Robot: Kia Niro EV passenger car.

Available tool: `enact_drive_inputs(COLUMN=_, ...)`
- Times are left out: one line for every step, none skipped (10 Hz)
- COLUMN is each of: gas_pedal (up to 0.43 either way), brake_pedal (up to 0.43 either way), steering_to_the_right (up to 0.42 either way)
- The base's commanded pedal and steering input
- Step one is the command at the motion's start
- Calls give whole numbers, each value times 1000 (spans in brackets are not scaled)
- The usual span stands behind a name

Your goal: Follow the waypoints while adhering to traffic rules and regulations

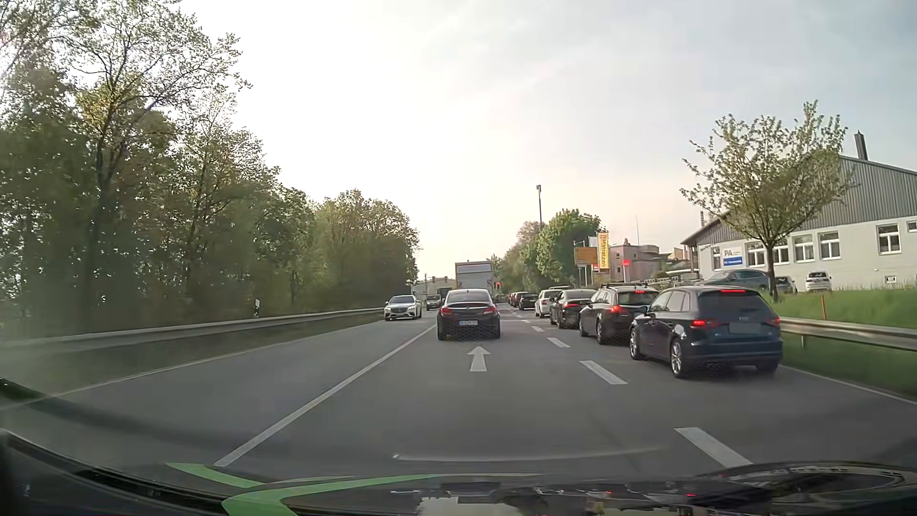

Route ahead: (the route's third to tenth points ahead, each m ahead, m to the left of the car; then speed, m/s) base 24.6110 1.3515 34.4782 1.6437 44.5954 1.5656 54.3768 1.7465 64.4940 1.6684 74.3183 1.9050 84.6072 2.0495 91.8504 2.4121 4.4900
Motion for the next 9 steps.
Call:
enact_drive_inputs(gas_pedal=169, brake_pedal=0, steering_to_the_right=1)
enact_drive_inputs(gas_pedal=169, brake_pedal=0, steering_to_the_right=1)
enact_drive_inputs(gas_pedal=169, brake_pedal=0, steering_to_the_right=1)
enact_drive_inputs(gas_pedal=157, brake_pedal=0, steering_to_the_right=1)
enact_drive_inputs(gas_pedal=157, brake_pedal=0, steering_to_the_right=1)
enact_drive_inputs(gas_pedal=157, brake_pedal=0, steering_to_the_right=1)
enact_drive_inputs(gas_pedal=157, brake_pedal=0, steering_to_the_right=1)
enact_drive_inputs(gas_pedal=157, brake_pedal=0, steering_to_the_right=1)
enact_drive_inputs(gas_pedal=157, brake_pedal=0, steering_to_the_right=0)
